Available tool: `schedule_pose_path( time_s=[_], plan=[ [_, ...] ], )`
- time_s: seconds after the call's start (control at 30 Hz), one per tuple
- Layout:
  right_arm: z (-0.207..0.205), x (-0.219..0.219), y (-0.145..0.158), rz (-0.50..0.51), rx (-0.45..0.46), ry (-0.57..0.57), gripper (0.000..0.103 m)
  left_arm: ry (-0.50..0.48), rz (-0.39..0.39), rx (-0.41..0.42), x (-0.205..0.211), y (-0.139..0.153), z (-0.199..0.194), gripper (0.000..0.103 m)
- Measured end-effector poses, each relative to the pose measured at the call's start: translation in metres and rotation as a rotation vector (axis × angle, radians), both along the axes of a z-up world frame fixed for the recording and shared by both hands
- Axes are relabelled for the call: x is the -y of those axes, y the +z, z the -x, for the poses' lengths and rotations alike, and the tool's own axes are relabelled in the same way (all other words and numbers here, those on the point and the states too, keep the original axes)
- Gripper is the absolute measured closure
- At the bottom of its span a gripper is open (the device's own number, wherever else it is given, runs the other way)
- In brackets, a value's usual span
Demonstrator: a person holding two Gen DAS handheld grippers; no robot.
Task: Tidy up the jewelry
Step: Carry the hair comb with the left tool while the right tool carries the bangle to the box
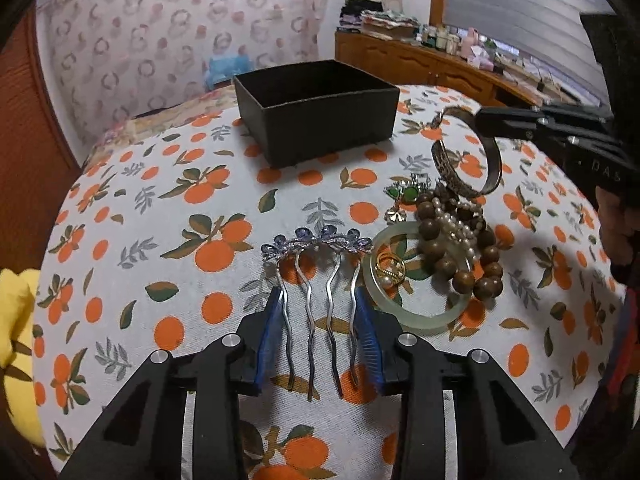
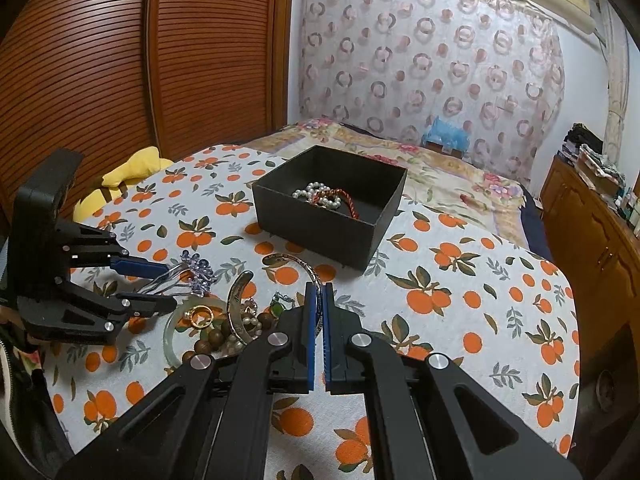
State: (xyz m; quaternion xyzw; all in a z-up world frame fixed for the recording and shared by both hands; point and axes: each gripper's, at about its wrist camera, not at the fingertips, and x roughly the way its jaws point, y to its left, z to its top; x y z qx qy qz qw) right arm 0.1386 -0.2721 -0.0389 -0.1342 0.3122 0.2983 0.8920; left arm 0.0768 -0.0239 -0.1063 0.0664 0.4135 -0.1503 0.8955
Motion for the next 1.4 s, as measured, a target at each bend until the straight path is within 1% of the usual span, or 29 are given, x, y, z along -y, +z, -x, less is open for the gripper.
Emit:
schedule_pose_path(
  time_s=[0.07, 0.33, 0.6, 0.77, 1.1, 1.23, 1.4],
  plan=[
    [0.0, 0.0, 0.0, 0.0, 0.0, 0.0, 0.099, 0.003, 0.028, 0.01, -0.003, 0.003, 0.002, 0.069],
    [0.0, -0.001, -0.003, 0.002, 0.0, -0.001, 0.099, 0.002, 0.071, 0.04, -0.005, 0.017, 0.005, 0.069],
    [0.0, -0.001, -0.003, 0.004, -0.001, -0.003, 0.099, 0.004, 0.086, 0.054, -0.006, 0.022, 0.005, 0.069],
    [-0.001, -0.001, -0.003, 0.003, -0.002, -0.004, 0.099, 0.002, 0.094, 0.076, -0.006, 0.029, 0.003, 0.07],
    [-0.013, 0.001, -0.009, 0.001, -0.019, -0.017, 0.099, -0.017, 0.101, 0.093, 0.002, 0.032, -0.02, 0.07],
    [-0.017, 0.003, -0.005, -0.002, -0.012, -0.018, 0.099, -0.023, 0.111, 0.106, 0.004, 0.04, -0.024, 0.07],
    [-0.026, 0.002, 0.009, -0.007, 0.015, -0.014, 0.099, -0.03, 0.12, 0.131, 0.006, 0.055, -0.031, 0.07]
  ],
)
